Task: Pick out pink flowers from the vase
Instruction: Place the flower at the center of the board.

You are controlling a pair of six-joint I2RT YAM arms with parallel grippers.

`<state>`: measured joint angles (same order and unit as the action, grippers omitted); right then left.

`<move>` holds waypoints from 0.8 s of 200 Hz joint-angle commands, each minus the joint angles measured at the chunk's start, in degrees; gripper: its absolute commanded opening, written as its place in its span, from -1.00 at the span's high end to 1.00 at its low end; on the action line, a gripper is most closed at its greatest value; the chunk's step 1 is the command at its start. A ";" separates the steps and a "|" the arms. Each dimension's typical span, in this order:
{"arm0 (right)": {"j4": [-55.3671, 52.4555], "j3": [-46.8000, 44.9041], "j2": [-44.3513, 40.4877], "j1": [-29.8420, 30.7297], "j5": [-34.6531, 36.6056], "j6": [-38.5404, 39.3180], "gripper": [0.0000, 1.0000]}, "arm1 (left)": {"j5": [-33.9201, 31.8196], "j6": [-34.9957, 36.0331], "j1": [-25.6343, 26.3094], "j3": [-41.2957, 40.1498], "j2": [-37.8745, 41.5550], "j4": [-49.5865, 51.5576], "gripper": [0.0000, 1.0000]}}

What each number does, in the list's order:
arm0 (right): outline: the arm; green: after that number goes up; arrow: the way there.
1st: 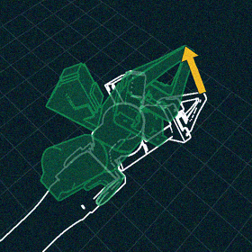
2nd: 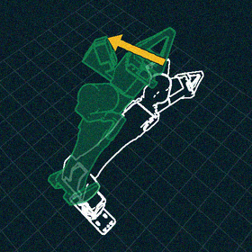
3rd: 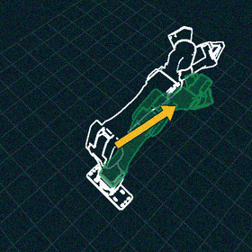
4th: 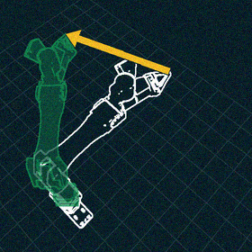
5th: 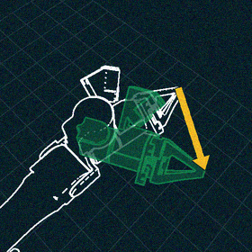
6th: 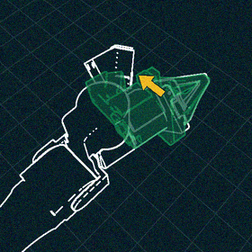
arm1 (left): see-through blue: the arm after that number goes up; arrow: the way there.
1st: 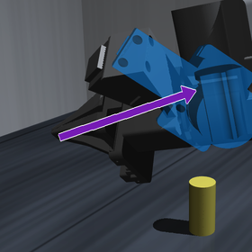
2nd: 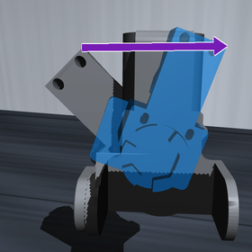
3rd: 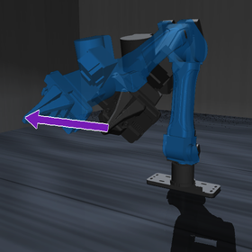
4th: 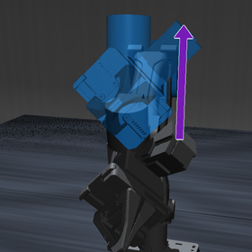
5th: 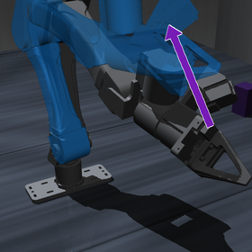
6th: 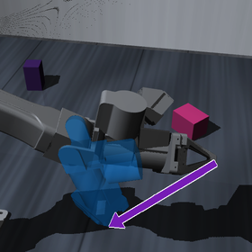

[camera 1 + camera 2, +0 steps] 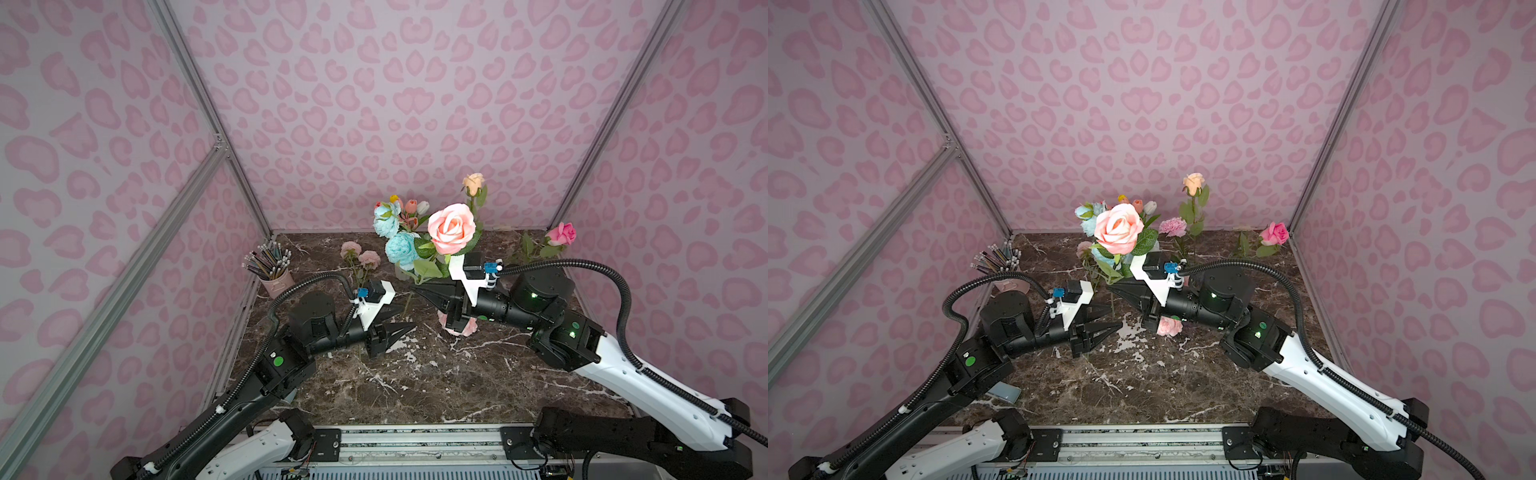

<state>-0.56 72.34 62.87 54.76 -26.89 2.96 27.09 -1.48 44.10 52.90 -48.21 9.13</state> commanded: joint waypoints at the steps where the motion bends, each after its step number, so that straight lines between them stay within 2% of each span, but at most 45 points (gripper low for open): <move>1: 2.32 -0.57 -0.20 0.08 -0.88 -0.68 1.00 | 1.27 1.52 -0.06 -0.21 -0.22 -4.35 0.35; 39: 1.98 -1.07 -0.54 0.08 -0.20 -0.74 1.00 | 0.90 1.94 -0.08 -0.94 0.04 -6.02 0.94; 68: 1.64 -0.77 -0.22 0.08 2.69 -2.43 0.99 | -0.04 1.76 -0.06 -1.96 0.39 -6.55 0.95; 85: 1.70 -0.89 -0.62 0.08 4.52 -2.96 0.33 | -3.60 0.73 -0.22 -2.73 0.66 -6.22 0.95; 93: 1.74 -0.97 -0.99 0.15 4.97 -2.97 0.20 | -4.59 0.23 -0.28 -2.92 0.74 -6.39 0.95; 124: 1.19 -2.04 -3.63 0.18 5.75 -1.16 0.08 | -8.37 -1.71 -0.93 -3.33 1.30 -7.89 0.95; 160: 0.91 -3.42 -8.11 0.17 7.91 0.61 -0.02 | -16.78 -2.01 -2.70 -2.91 4.47 -8.18 0.95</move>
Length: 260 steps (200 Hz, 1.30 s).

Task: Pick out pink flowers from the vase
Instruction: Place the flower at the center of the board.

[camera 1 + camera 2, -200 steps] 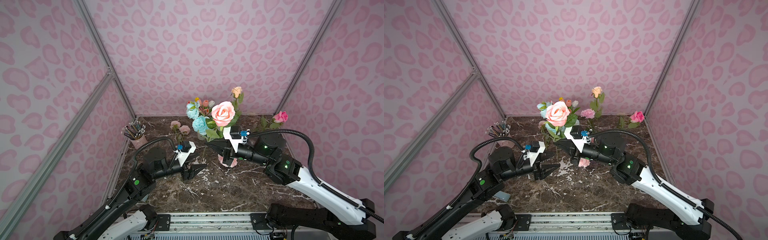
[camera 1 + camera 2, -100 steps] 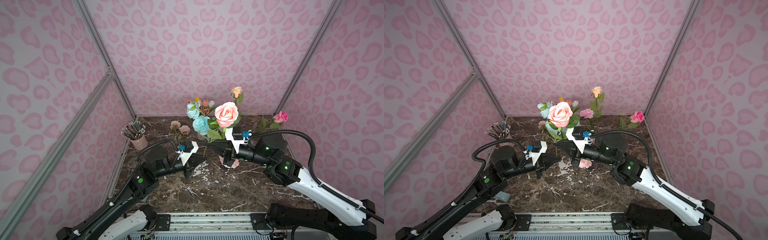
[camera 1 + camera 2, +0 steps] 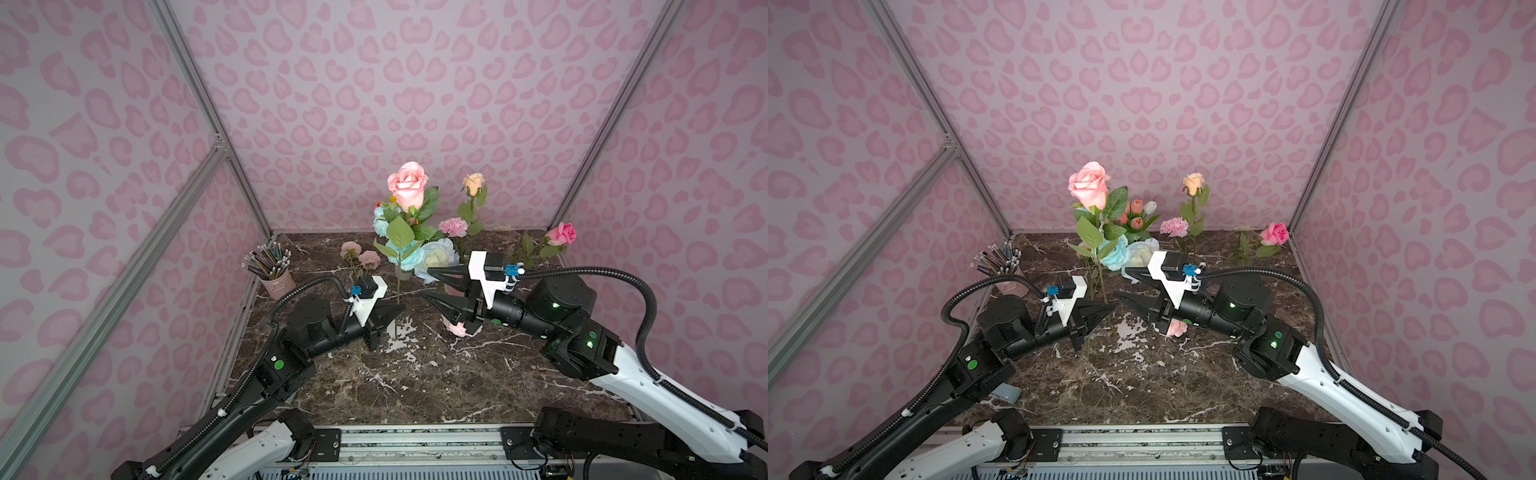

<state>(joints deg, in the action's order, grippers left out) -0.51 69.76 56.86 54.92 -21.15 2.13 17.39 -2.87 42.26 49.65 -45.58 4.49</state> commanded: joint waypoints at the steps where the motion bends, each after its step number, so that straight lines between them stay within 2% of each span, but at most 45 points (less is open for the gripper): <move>1: 0.82 -0.89 -2.19 0.02 2.25 1.46 -0.02 | -7.40 -0.54 -0.86 0.36 1.96 -3.58 0.95; 18: 0.45 -0.89 -3.45 -0.01 2.44 1.65 -0.03 | -11.89 0.79 -0.88 1.20 3.75 -2.92 0.95; 38: 0.50 -0.85 -4.61 0.04 3.06 1.11 -0.04 | -20.99 0.69 -0.97 2.39 5.06 -1.37 0.95; 54: 1.76 -1.54 -5.88 0.03 5.74 -0.21 -0.07 | -24.73 -1.24 -2.11 6.43 2.23 4.53 0.95; 71: 2.64 -2.12 -7.49 0.02 9.17 -0.72 -0.08 | -20.84 -6.49 -5.72 12.32 -4.13 12.44 0.95; 97: -5.67 4.49 -6.41 0.02 19.76 -4.46 -0.05 | -17.19 -13.17 -9.88 12.52 -7.20 11.59 0.95; 114: -13.85 11.37 -5.02 0.02 28.49 -6.59 0.16 | -16.85 -15.42 -12.47 13.04 -8.10 11.39 0.95; 127: -13.80 11.21 -6.32 0.02 30.18 -5.92 0.23 | -16.24 -16.14 -14.44 13.75 -10.16 12.10 0.95; 136: -11.32 9.12 -8.14 0.06 31.23 -5.97 0.23 | -14.25 -17.39 -16.49 13.90 -12.55 12.18 0.95; 148: -9.07 6.01 -10.13 0.02 36.02 -8.89 0.14 | -9.27 -20.09 -20.55 14.16 -17.01 11.94 0.95; 163: -13.21 7.59 -9.60 -0.06 41.41 -11.60 0.07 | -2.17 -23.36 -24.90 12.86 -22.53 9.31 0.95; 171: -16.71 9.70 -8.58 -0.07 43.41 -12.88 0.06 | -1.62 -22.69 -25.77 12.30 -24.99 8.92 0.95; 183: -20.77 11.23 -7.21 -0.07 44.16 -14.05 0.02 | -3.10 -21.15 -26.47 11.70 -28.37 8.77 0.95; 204: -23.33 11.05 -6.72 -0.07 43.33 -15.16 -0.04 | -0.13 -22.30 -29.25 11.99 -33.91 8.23 0.95; 223: -22.55 8.86 -8.32 -0.07 44.39 -15.71 -0.04 | 0.86 -22.40 -29.70 12.63 -37.04 9.33 0.95; 260: -19.26 2.90 -12.59 -0.09 44.75 -15.66 -0.08 | 1.99 -22.91 -31.12 9.21 -38.35 9.60 0.95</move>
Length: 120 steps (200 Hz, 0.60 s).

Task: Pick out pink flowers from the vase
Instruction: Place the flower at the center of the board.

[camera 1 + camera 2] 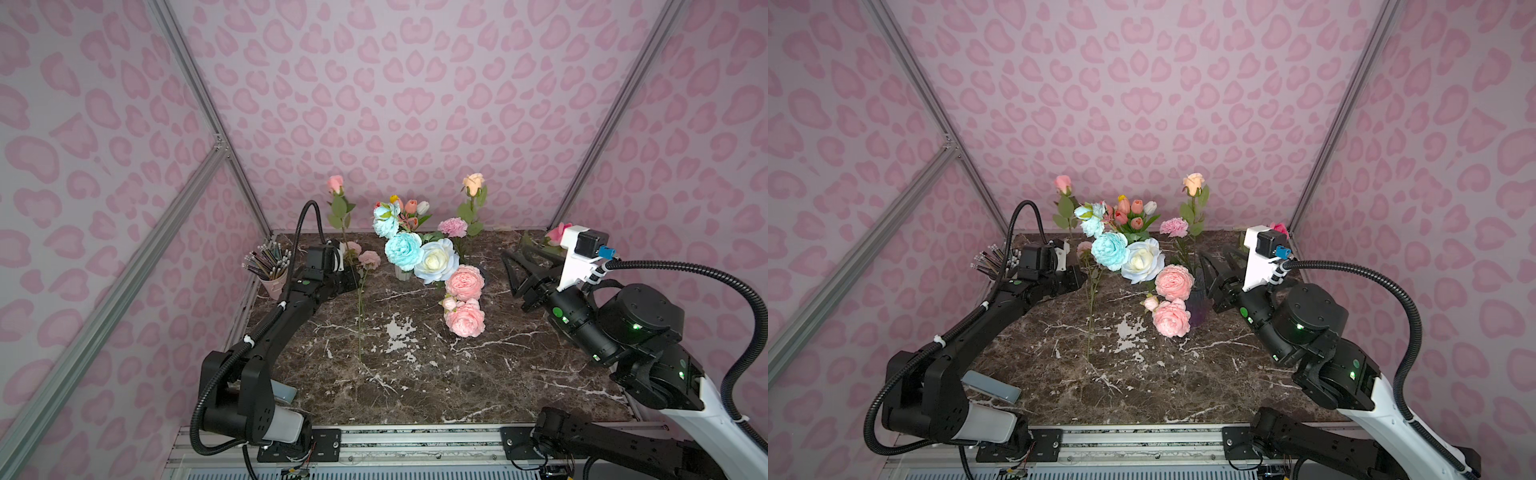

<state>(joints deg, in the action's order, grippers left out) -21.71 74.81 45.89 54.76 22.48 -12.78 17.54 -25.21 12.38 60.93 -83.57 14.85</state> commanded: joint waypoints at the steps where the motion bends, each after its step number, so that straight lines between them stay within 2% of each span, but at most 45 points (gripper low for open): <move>1: 1.98 -2.27 -1.65 0.07 1.05 -0.80 -0.08 | 1.81 -0.64 -1.32 -2.23 -0.36 -0.78 0.95; 20: 1.79 -3.40 -2.03 0.08 0.64 -0.88 -0.09 | 3.55 -1.42 -2.26 -4.35 -2.13 -1.61 0.95; 41: 1.16 -4.12 -1.69 0.08 0.11 -0.94 -0.09 | 3.74 0.88 -2.31 -4.32 -5.03 -0.44 0.95; 71: 0.92 -5.19 -1.68 0.09 -1.04 -0.94 -0.09 | 2.63 5.08 -2.30 -1.87 -8.71 2.59 0.95; 120: 0.91 -6.61 -2.11 0.09 -1.43 -0.96 -0.10 | 3.04 7.52 -1.75 0.77 -14.14 4.71 0.95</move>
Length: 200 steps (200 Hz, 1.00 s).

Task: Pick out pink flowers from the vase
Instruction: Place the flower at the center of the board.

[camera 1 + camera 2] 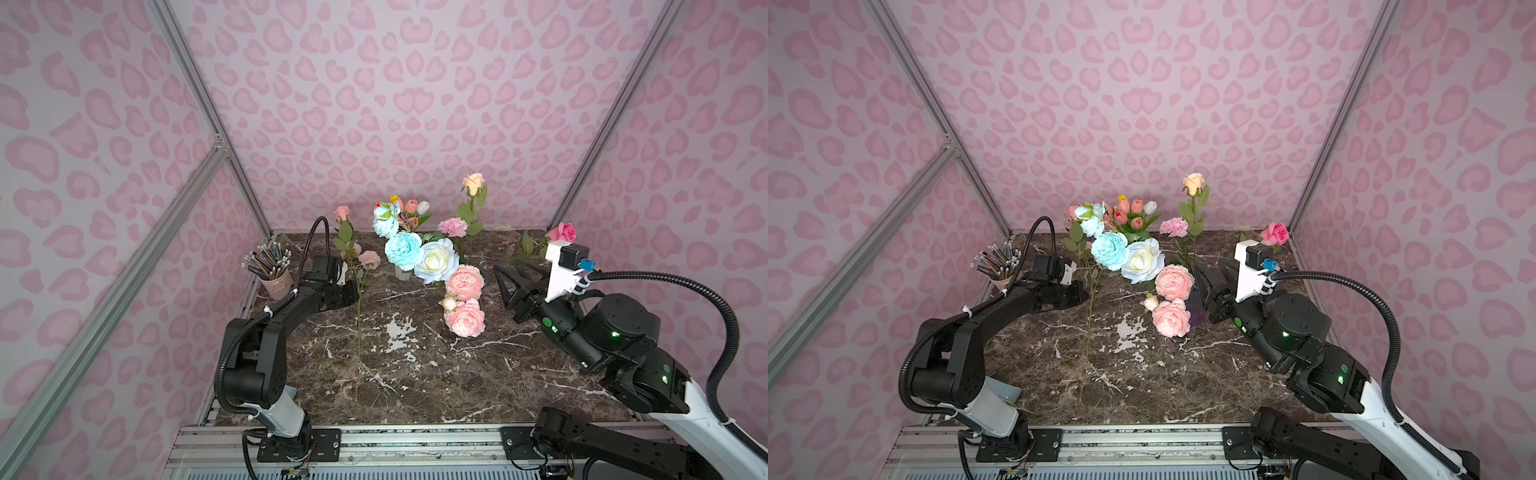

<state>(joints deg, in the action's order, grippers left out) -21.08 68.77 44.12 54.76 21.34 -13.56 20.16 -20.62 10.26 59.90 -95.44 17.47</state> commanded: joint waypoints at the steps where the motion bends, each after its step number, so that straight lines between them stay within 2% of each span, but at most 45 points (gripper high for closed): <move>1: 0.27 -0.62 -0.34 0.09 -0.31 -0.12 -0.10 | 0.41 3.03 0.33 1.84 -2.42 2.20 0.95; 72: -0.01 -1.35 -0.79 0.06 0.18 0.89 -0.11 | 0.73 4.88 1.26 6.57 -10.80 5.95 0.93; 91: 0.16 -1.70 -0.96 0.07 0.97 1.26 -0.11 | -0.87 3.71 1.45 6.73 -12.27 6.36 0.85; 111: 0.43 -1.81 -1.05 0.00 1.20 1.52 -0.12 | -1.82 2.36 1.51 6.66 -12.84 6.61 0.67; 131: 0.36 -1.63 -0.75 0.02 1.23 1.54 -0.13 | -3.29 1.71 1.50 6.22 -11.50 6.63 0.44; 151: 0.30 -1.17 -0.40 0.01 1.16 1.49 -0.13 | -4.61 0.79 1.47 5.69 -8.95 6.65 0.32; 158: 0.25 -1.06 -0.44 -0.03 1.15 1.36 -0.13 | -5.30 0.35 1.51 5.51 -7.84 6.83 0.20; 188: 0.43 -1.09 -0.60 -0.03 1.62 0.53 -0.14 | -6.32 -1.95 1.51 3.21 -1.27 6.27 0.08; 200: -0.12 -1.15 -0.54 -0.09 4.25 -0.08 -0.14 | -5.42 -3.38 1.51 1.92 1.76 5.05 0.06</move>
<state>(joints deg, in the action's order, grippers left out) -21.06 67.61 43.70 54.68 22.06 -12.71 14.96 -21.21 11.75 63.59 -98.02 23.90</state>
